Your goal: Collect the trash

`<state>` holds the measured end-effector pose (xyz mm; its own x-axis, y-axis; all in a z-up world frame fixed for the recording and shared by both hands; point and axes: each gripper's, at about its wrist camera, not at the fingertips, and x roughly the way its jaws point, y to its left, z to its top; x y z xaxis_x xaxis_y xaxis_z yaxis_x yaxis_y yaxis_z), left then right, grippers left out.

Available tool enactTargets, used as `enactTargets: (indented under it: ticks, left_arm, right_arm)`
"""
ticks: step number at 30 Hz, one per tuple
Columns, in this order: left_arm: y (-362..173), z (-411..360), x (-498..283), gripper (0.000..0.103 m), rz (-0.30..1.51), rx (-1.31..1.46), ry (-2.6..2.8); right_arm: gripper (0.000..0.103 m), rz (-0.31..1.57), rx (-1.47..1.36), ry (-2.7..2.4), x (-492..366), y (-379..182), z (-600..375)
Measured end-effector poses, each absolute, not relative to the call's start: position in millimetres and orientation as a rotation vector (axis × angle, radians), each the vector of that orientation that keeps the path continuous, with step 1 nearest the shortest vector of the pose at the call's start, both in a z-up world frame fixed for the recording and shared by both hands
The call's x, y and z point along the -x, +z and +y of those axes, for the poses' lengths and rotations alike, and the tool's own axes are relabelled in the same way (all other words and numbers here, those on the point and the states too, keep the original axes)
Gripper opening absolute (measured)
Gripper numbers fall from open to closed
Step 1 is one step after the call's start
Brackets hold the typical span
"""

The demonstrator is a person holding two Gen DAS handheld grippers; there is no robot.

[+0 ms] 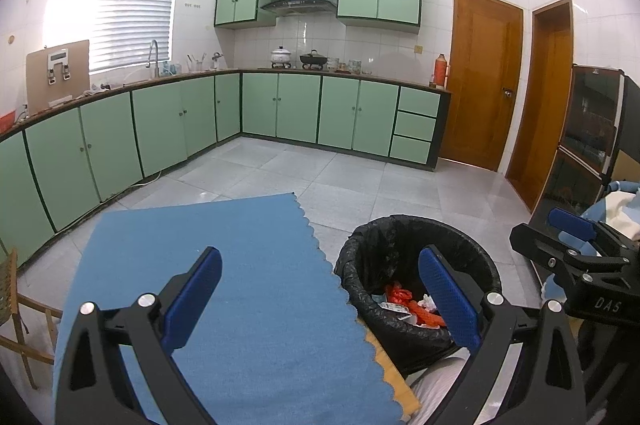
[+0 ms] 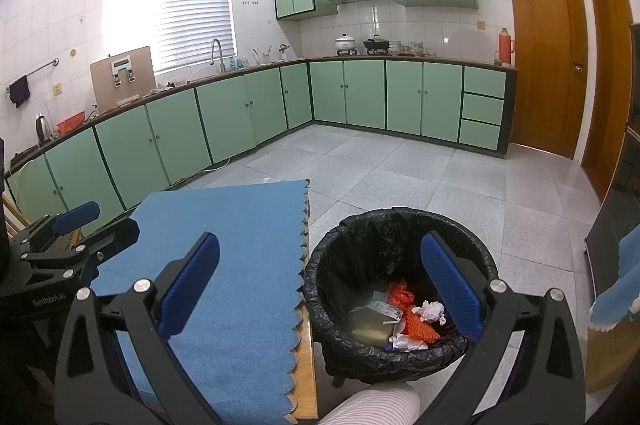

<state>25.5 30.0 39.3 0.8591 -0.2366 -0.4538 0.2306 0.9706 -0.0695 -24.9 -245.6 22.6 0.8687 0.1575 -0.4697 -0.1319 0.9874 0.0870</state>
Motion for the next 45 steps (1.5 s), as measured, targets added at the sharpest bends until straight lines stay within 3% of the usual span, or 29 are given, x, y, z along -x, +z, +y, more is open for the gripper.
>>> enactTargets:
  ticks: [45]
  left_arm:
    - [30.0,27.2,-32.0,0.097,0.493,0.005,-0.237]
  right_arm:
    - [0.098,0.506,-0.049,0.165,16.4,19.7,-248.6]
